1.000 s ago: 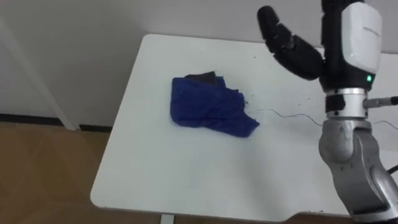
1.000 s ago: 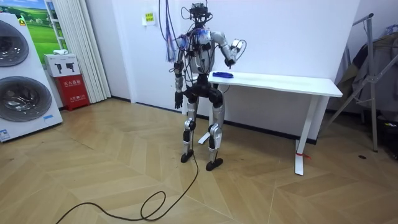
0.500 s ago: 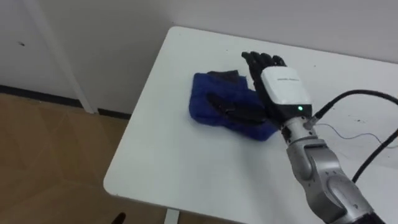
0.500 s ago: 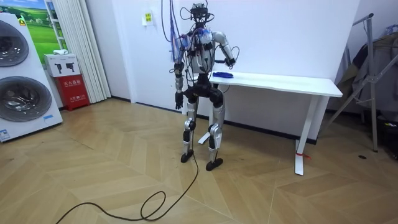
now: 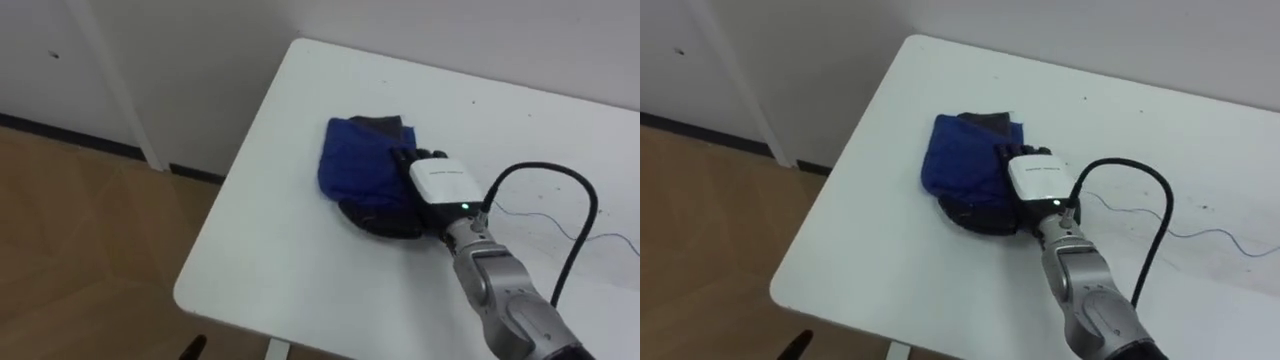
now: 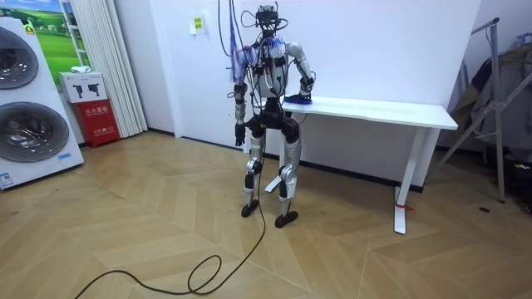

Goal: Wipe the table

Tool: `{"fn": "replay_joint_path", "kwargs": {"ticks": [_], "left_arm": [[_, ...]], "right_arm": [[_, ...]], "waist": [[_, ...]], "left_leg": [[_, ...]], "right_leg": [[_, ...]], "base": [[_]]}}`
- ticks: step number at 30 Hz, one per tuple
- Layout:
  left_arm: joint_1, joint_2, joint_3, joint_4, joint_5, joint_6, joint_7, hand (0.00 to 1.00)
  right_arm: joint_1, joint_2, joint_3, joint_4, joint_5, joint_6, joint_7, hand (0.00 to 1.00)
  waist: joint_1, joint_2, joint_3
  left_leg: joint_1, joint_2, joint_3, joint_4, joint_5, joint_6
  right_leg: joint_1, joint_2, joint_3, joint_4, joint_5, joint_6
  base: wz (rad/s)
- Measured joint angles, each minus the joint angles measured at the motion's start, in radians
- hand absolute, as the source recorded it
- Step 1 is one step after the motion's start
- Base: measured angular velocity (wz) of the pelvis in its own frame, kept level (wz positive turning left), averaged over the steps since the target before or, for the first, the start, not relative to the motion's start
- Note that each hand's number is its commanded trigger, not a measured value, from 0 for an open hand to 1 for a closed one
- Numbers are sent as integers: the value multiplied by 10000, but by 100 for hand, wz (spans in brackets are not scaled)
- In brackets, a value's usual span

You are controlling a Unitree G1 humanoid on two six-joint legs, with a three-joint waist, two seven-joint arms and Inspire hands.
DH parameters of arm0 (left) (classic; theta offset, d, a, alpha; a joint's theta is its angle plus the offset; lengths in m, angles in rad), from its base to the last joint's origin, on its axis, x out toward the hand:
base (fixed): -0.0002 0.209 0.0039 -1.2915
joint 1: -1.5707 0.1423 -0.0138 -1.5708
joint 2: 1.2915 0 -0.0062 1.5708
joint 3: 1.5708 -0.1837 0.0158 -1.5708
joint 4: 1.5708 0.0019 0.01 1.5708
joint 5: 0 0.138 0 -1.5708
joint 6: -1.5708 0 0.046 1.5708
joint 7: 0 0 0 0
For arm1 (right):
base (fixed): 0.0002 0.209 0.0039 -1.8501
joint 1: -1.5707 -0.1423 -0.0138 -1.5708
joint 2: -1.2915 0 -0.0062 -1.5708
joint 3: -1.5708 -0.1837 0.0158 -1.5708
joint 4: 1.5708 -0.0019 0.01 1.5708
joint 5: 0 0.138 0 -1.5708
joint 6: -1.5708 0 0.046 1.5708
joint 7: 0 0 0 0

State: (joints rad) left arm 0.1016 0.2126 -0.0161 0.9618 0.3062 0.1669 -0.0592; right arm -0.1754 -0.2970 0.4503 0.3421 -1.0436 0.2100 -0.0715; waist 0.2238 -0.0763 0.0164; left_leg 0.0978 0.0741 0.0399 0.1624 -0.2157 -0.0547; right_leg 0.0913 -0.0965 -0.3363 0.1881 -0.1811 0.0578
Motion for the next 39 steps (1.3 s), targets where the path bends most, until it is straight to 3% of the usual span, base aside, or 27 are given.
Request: {"fn": "replay_joint_path", "kwargs": {"ticks": [8,13,17,18,26,30,35,37,39], "left_arm": [[308,32,11,203,22,49,4,0],[729,28,63,5,101,250,5,0],[900,60,86,29,139,261,5,0],[967,60,85,26,136,262,5,0],[945,55,58,11,192,233,5,0],[806,26,-292,17,192,270,7,0],[336,-36,-279,-18,128,505,17,0],[188,-33,-221,-204,-51,532,81,0],[142,-43,-69,-482,-478,486,143,0]], "right_arm": [[-65,648,-411,431,-453,243,-19,100],[-440,640,-523,978,-837,318,-313,100],[-522,486,-564,1709,-729,309,-963,100],[-565,486,-576,1880,-585,273,-1063,100],[-632,396,-1020,2295,548,-130,-1417,100],[-602,442,-988,1591,1500,53,-661,100],[-611,600,-796,861,1856,296,-23,100],[-647,589,-834,838,2134,281,-19,100],[-731,588,-1037,1234,2405,-164,-141,100]], "waist": [[-247,-1,-27],[-159,4,-40],[76,29,-105],[157,54,-140],[165,100,-165],[43,145,-183],[-12,214,-144],[-73,217,-145],[-412,253,-123]], "left_leg": [[266,-29,-222,31,-1,-1],[313,-30,-232,35,-2,-2],[325,-91,-516,72,-1,0],[321,-104,-517,96,-1,0],[-68,-157,-679,319,19,27],[-80,-146,-616,339,20,26],[-30,-133,-311,362,36,27],[-29,-133,-221,359,37,28],[11,-153,-236,339,39,31]], "right_leg": [[558,5,-390,-216,-2,5],[674,-6,-652,-217,-2,5],[833,-45,-785,-210,-14,26],[837,-55,-787,-213,-15,26],[810,-85,-881,-187,-21,36],[722,-70,-750,-162,-20,34],[596,-76,-386,-150,0,26],[501,-79,-301,-150,3,31],[531,-94,-270,-176,18,55]], "base": [[14],[10],[17],[8],[6],[-7],[-19],[-12],[2]]}}
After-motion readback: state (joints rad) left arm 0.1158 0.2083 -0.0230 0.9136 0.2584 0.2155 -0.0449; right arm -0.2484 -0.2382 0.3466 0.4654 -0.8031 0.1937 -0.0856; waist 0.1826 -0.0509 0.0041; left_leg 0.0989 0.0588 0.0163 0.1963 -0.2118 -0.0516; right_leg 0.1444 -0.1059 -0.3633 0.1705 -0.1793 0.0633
